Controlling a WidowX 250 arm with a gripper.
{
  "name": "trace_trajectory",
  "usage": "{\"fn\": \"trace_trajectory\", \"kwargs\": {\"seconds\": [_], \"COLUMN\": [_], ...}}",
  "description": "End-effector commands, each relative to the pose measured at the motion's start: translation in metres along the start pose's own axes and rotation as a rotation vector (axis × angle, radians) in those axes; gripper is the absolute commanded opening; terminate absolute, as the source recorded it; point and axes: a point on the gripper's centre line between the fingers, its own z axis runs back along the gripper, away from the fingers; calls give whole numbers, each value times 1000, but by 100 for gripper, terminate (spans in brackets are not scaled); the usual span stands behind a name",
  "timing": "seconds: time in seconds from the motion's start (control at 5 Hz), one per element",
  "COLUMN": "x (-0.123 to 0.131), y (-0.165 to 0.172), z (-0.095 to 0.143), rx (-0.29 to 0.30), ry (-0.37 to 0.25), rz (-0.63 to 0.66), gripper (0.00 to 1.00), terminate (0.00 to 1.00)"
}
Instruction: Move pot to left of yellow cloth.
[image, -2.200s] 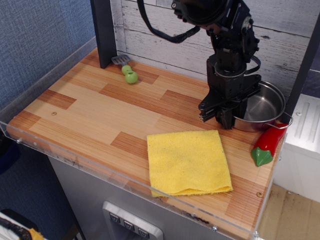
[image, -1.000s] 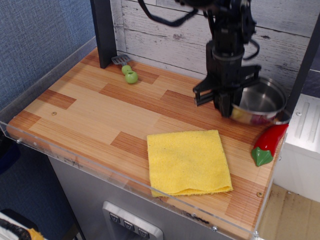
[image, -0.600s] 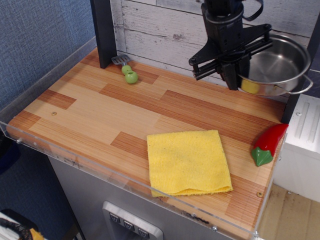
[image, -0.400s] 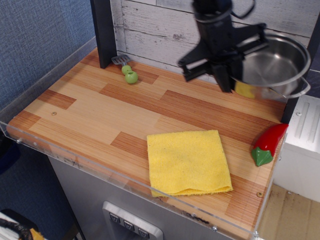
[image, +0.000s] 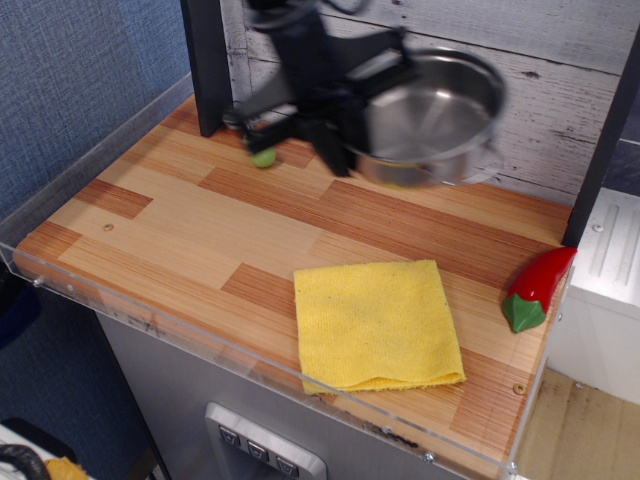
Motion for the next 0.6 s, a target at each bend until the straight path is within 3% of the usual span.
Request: {"fn": "trace_trajectory", "kwargs": {"seconds": [0.0, 0.4], "x": [29, 51], "y": [42, 80], "z": [27, 25], "rx": [-7, 43], "ry": [-62, -104], "rz": [41, 105], "gripper": [0, 0], "terminate": [0, 0]}}
